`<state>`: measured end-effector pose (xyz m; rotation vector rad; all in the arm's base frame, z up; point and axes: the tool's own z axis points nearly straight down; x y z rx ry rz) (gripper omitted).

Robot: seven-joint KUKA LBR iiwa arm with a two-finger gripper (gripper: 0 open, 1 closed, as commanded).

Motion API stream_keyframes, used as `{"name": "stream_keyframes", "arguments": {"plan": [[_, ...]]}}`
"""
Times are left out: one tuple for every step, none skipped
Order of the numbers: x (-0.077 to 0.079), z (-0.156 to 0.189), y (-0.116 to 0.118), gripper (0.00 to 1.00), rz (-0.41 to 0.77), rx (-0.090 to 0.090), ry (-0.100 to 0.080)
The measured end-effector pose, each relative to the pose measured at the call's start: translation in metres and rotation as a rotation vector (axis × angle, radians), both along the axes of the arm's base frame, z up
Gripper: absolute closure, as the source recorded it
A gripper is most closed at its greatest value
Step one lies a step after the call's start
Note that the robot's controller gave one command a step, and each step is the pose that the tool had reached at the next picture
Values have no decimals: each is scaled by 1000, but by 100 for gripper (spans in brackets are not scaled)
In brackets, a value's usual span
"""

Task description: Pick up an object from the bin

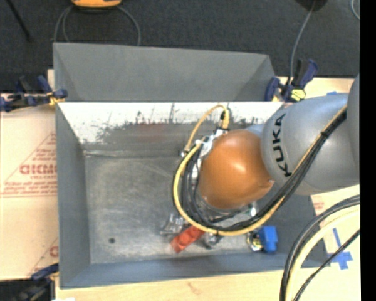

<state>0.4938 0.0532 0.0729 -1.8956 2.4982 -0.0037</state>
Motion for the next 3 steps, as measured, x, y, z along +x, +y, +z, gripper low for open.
{"name": "stream_keyframes", "arguments": {"plan": [[1,1,-1,0,-6,0,2],[4,4,1,100,-7,3,-4],[6,119,1,100,-11,0,-4]]}}
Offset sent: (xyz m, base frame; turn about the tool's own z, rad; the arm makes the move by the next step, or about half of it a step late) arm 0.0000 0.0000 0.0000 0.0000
